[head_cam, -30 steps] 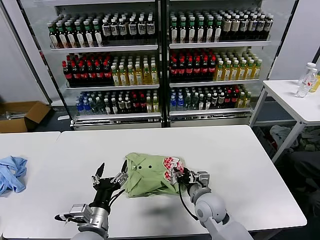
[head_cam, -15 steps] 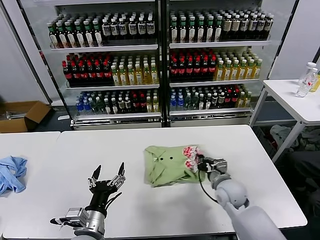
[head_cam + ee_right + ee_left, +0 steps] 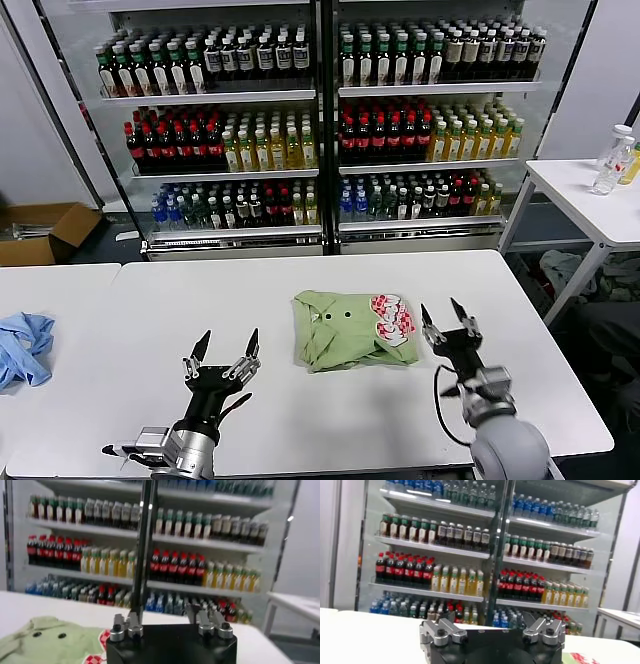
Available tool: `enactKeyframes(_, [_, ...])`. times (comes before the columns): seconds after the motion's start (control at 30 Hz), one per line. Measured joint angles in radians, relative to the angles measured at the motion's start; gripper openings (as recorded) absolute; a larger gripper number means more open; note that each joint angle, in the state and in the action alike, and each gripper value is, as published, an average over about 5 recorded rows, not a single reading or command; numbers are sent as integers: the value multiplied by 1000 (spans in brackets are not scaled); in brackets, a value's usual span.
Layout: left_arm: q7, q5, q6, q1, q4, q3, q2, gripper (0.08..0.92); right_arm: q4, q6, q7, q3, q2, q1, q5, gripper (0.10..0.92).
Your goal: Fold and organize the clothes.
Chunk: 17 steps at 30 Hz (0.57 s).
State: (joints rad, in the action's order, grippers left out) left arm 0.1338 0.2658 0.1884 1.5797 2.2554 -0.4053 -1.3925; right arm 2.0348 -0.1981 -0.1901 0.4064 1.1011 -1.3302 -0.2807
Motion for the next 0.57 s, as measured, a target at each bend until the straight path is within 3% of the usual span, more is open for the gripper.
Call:
enactKeyframes(0.27, [-15,-27,1,30,35,-4,3,823,138,57,8,78,12,-169,42,808])
enactKeyframes(0.57, [-18,-44,16,50,58,-11,4,822,205,65,9,110,20,-242,54,823])
